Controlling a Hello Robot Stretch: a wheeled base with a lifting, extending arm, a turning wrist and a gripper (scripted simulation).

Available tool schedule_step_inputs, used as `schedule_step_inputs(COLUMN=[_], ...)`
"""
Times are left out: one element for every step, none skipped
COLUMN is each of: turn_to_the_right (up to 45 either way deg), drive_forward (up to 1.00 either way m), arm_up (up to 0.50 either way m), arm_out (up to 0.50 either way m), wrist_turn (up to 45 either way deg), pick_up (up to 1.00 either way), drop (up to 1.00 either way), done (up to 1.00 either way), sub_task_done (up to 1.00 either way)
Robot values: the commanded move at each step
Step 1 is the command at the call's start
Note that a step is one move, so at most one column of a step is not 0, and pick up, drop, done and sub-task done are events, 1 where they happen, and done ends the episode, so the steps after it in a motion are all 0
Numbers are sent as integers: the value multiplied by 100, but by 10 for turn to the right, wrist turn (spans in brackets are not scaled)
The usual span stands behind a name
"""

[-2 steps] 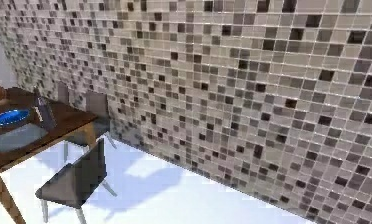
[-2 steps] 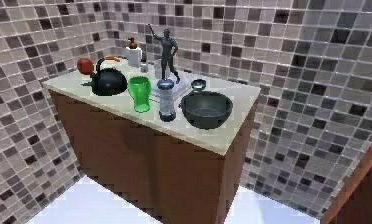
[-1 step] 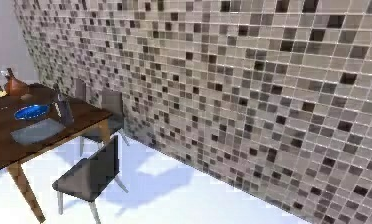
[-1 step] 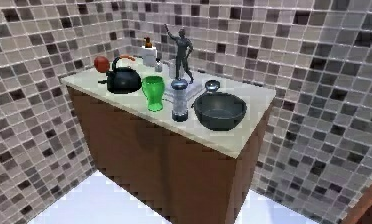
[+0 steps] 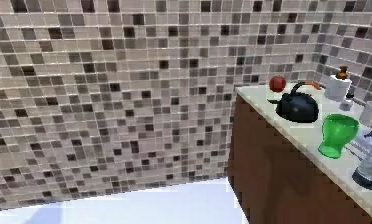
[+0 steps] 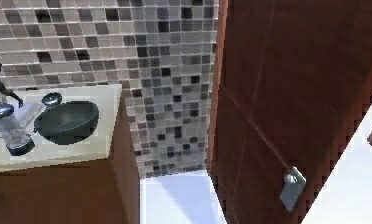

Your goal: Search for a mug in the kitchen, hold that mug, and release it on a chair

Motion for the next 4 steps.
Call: schedule_step_inputs(turn_to_the_right=[150, 0, -240, 0], drive_forward=[0, 75, 0, 0], arm_up=[0, 0, 0, 50], arm_out=[0, 0, 0, 0], wrist_turn=[0, 0, 0, 0], pick_up=[0, 0, 0, 0], drop=[0, 0, 0, 0], done=[0, 0, 0, 0], sub_task_done=[0, 0, 0, 0])
